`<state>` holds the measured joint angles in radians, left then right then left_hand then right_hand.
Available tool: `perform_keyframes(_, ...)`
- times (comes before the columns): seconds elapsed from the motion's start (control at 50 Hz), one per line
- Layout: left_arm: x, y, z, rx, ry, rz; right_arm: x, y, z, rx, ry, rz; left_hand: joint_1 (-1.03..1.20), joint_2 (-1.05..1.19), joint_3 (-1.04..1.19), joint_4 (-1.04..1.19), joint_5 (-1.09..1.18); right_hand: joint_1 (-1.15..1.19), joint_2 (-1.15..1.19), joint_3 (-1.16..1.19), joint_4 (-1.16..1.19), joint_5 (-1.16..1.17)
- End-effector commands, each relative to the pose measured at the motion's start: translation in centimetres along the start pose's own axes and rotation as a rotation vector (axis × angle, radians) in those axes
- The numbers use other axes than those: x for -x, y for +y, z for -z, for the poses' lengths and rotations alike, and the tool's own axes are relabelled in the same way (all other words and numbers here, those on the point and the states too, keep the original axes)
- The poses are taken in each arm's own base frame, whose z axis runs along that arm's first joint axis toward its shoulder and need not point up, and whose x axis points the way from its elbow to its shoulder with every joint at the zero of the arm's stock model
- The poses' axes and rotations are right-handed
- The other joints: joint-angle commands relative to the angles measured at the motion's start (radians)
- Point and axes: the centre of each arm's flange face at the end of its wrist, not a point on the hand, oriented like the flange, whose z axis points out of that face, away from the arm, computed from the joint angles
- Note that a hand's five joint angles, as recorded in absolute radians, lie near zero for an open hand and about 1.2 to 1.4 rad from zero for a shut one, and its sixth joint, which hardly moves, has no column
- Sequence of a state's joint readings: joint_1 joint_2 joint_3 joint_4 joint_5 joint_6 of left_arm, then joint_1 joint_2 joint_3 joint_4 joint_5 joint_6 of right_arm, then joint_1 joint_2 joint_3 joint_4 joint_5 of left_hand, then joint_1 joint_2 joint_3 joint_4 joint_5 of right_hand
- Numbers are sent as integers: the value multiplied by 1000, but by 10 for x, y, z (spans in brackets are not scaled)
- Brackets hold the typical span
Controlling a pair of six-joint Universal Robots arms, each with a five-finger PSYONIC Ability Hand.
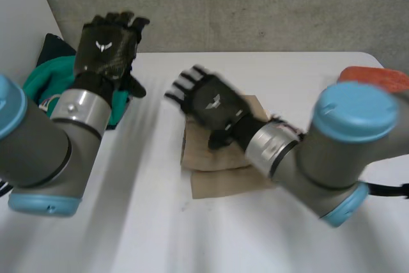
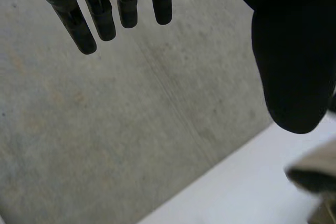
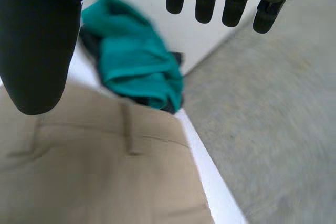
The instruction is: Fold the laundry.
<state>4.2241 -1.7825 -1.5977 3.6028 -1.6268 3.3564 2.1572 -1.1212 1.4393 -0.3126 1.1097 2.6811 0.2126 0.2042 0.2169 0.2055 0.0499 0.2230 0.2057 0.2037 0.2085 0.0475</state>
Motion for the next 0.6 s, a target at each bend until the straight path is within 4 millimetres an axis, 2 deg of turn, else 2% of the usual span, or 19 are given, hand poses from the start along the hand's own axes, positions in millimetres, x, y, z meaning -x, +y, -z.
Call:
perform_keyframes(0.02, -38, -8, -23, 1, 95, 80, -76, 7, 23, 85, 195, -374, -38, -30, -42, -31, -50, -48, -31, -29, -34, -47)
perform_keyframes(0.04, -51, -6, -26, 20, 128, 83, -82, 8, 25, 100, 213, -380, -38, -30, -42, -31, -50, -48, -31, -29, -34, -47)
perform_keyframes(0.1, -72, 5, -30, 69, 182, 84, -102, 19, 29, 166, 269, -401, -38, -30, -42, -31, -50, -48, -31, -29, -34, -47)
perform_keyframes(0.14, -89, 17, -35, 114, 222, 82, -107, 27, 26, 205, 273, -414, -38, -30, -42, -31, -50, -48, -31, -29, -34, -47)
perform_keyframes(0.28, -122, 58, -46, 205, 265, 73, -117, 57, 6, 332, 234, -484, -37, -29, -42, -30, -49, -48, -31, -29, -34, -47)
perform_keyframes(0.38, -124, 81, -39, 304, 227, 53, -115, 75, -3, 392, 198, -528, -26, -17, -30, -18, -37, -48, -31, -29, -34, -47)
perform_keyframes(0.46, -125, 95, -28, 391, 183, 20, -105, 94, -7, 452, 162, -561, -26, -17, -30, -18, -37, -48, -31, -29, -34, -47)
perform_keyframes(0.6, -123, 115, -2, 557, 184, -8, -88, 117, -4, 539, 111, -459, -28, -20, -33, -21, -40, -48, -31, -29, -34, -47)
